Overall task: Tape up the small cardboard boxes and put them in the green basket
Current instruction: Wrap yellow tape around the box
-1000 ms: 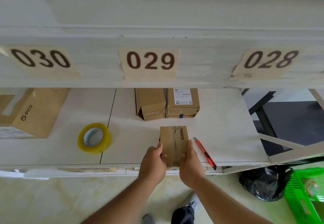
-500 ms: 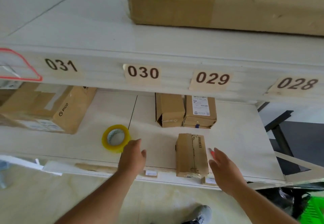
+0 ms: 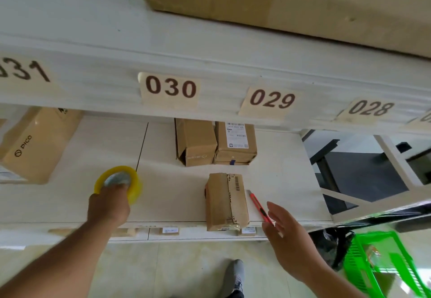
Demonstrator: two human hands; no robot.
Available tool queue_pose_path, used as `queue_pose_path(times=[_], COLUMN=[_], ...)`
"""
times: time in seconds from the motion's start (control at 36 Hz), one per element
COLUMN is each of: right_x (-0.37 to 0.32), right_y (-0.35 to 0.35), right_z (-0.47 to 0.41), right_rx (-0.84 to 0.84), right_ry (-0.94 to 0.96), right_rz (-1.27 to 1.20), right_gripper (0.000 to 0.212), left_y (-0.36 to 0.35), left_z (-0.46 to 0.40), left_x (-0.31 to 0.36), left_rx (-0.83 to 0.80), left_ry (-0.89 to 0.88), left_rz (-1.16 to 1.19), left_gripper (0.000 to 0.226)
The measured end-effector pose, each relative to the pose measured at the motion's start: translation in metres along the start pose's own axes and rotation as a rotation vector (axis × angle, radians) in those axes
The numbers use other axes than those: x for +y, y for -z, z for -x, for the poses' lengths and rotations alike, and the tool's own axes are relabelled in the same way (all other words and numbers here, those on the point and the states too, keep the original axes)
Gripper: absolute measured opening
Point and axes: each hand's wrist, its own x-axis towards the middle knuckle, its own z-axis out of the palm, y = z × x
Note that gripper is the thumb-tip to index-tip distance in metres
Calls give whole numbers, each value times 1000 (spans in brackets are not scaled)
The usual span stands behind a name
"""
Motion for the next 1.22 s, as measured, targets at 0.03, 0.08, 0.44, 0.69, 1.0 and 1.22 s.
queue_pose_path(times=[0.03, 0.08, 0.44, 0.69, 1.0, 1.22], right_x=[-2, -6, -56, -99, -57, -18], right_y=[2, 5, -3, 8, 48, 52], right_z=[3, 7, 39, 64, 83, 93], right_rx=[13, 37, -21, -69, -19, -3], right_ry=[-13, -26, 166, 433, 486, 489], right_rz=[5, 21, -82, -204, -297, -263], right_gripper=[50, 55, 37, 31, 44, 36], left_y=[2, 11, 124, 180, 195, 169], left_z=[-1, -1, 117, 215, 254, 271], left_x=[0, 2, 59, 105, 150, 184], left_rx=[18, 38, -317, -364, 286, 403], left_ry=[-2, 1, -74, -281, -733, -694], left_rz=[51, 192, 1471, 1553, 525, 443], left_gripper=[35, 22, 15, 21, 48, 13])
